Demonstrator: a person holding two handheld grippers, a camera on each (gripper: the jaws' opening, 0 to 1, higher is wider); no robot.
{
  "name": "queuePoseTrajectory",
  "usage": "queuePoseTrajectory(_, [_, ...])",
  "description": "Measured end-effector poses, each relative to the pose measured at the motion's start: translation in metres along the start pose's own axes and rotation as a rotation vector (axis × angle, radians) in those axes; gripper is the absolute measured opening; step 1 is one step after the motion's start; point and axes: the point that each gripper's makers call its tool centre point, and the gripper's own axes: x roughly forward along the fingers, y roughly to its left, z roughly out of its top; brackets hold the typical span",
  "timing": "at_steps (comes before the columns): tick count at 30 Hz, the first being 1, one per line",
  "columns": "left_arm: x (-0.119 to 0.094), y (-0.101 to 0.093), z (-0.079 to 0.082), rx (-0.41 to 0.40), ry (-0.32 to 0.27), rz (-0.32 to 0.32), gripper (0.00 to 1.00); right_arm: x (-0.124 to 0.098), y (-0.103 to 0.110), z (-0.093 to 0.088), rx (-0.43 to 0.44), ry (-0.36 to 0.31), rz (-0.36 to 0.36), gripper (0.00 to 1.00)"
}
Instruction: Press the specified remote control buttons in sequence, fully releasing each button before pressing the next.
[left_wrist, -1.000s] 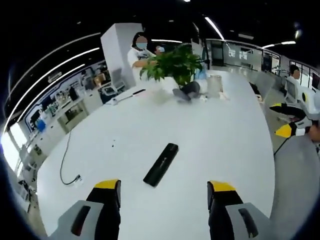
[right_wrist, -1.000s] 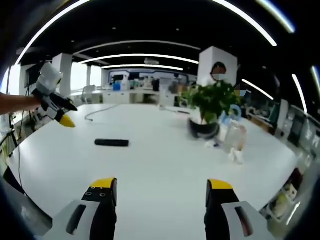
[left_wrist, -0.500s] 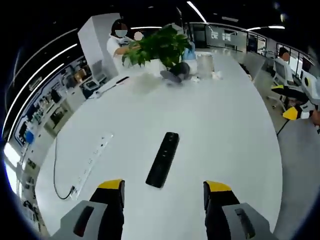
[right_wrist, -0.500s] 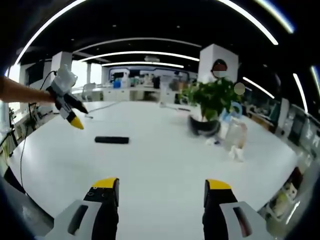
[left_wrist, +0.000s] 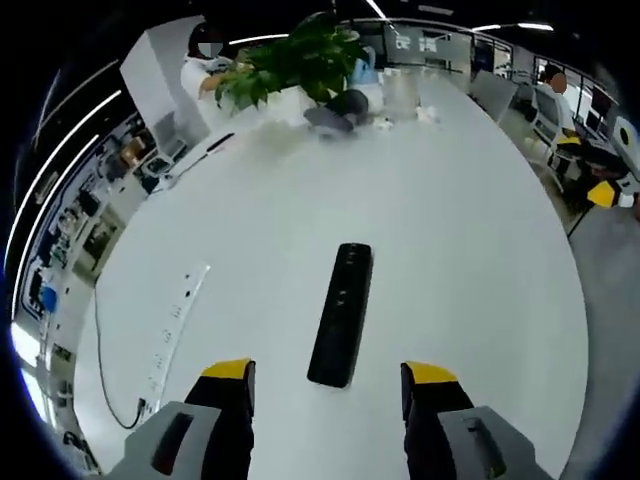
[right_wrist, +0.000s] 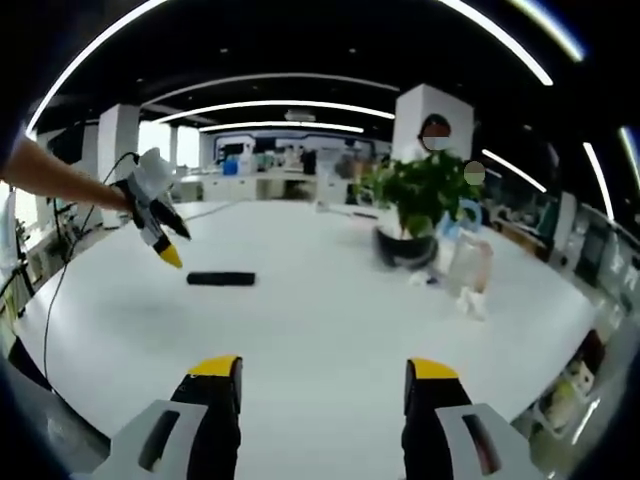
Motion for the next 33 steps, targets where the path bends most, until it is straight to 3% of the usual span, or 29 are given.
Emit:
queuePoseTrajectory(5, [0.010, -0.001, 0.001, 0.021, 0.033, -0.027, 0.58, 0.000, 0.001, -0.001, 0.001, 0.007, 0.002, 0.62])
queuePoseTrajectory(11, [0.024, -0.008, -0.007, -0.022, 0.115, -0.124, 0.54, 0.001, 0.001, -0.002, -0.001, 0.015, 0.002, 0.60])
queuePoseTrajectory(20, [0.042, -0.003, -0.017, -0.031, 0.164, -0.191, 0.47, 0.003, 0.001, -0.004, 0.001, 0.024, 0.003, 0.59])
queuePoseTrajectory(30, [0.053, -0.005, -0.028, 0.063, 0.211, -0.209, 0.36, 0.003, 0.002, -0.004, -0.001, 0.029, 0.009, 0.57])
queuePoseTrajectory(33, [0.053, -0.003, -0.027, 0.021, 0.214, -0.203, 0.35, 0.003, 0.002, -0.005, -0.003, 0.030, 0.009, 0.56])
